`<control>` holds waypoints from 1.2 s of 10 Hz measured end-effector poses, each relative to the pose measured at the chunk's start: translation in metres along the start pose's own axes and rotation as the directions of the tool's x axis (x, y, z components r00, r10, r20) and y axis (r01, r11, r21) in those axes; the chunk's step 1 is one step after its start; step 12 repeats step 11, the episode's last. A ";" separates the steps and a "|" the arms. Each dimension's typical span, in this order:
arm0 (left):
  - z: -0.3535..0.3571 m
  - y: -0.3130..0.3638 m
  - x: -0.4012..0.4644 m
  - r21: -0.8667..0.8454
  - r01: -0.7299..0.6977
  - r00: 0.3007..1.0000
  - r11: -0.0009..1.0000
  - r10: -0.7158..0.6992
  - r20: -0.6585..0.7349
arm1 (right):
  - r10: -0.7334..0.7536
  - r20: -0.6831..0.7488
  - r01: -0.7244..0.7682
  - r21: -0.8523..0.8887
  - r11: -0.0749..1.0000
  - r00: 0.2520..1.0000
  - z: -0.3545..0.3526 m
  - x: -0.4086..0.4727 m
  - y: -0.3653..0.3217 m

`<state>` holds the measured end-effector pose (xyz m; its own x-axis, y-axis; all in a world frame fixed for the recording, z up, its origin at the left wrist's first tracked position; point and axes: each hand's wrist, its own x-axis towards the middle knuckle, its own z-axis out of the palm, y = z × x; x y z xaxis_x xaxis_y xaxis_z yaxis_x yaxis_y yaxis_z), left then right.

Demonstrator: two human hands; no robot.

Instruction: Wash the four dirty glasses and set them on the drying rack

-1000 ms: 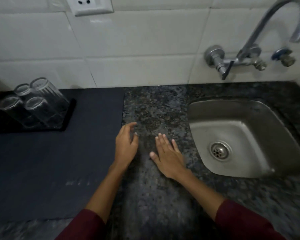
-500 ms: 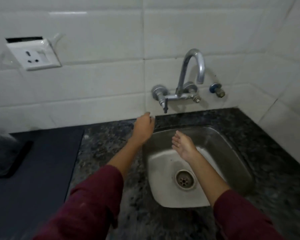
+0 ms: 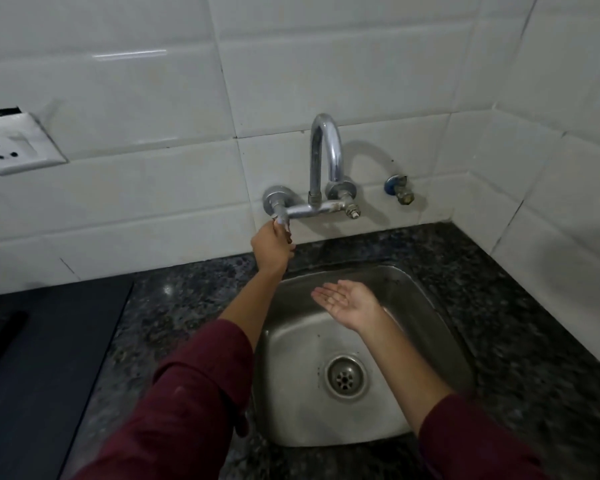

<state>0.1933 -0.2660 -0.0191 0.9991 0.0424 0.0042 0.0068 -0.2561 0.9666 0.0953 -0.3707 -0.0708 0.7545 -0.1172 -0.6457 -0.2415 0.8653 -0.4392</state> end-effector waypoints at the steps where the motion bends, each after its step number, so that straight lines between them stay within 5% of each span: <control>1: 0.003 0.002 -0.002 -0.058 0.058 0.998 0.997 -0.059 -0.018 | 0.004 -0.022 -0.004 -0.001 1.000 1.000 -0.003 0.000 -0.004; 5: -0.001 -0.007 0.015 0.391 -0.071 0.995 0.918 0.091 -0.032 | -0.013 -0.029 0.011 -0.081 0.997 0.999 -0.001 -0.010 -0.007; 7: -0.009 0.001 0.006 0.630 -0.202 0.978 0.750 0.190 0.088 | -0.056 0.029 0.062 -0.263 0.963 0.998 -0.012 -0.019 -0.004; 9: -0.001 0.009 0.008 0.761 -0.316 0.940 0.566 0.293 0.172 | -0.220 0.000 0.127 -0.815 0.565 0.975 -0.019 -0.025 -0.005; 10: -0.011 0.011 -0.001 0.795 -0.327 0.939 0.512 0.273 0.210 | -0.254 0.098 0.130 -0.985 0.114 0.962 -0.012 -0.031 -0.014; 11: -0.015 -0.003 -0.014 0.778 -0.318 0.948 0.542 0.180 0.262 | -0.299 0.138 0.098 -0.985 -0.145 0.944 0.004 -0.048 -0.025; 12: -0.015 -0.003 -0.014 0.778 -0.318 0.948 0.542 0.180 0.262 | -0.299 0.138 0.098 -0.985 -0.145 0.944 0.004 -0.048 -0.025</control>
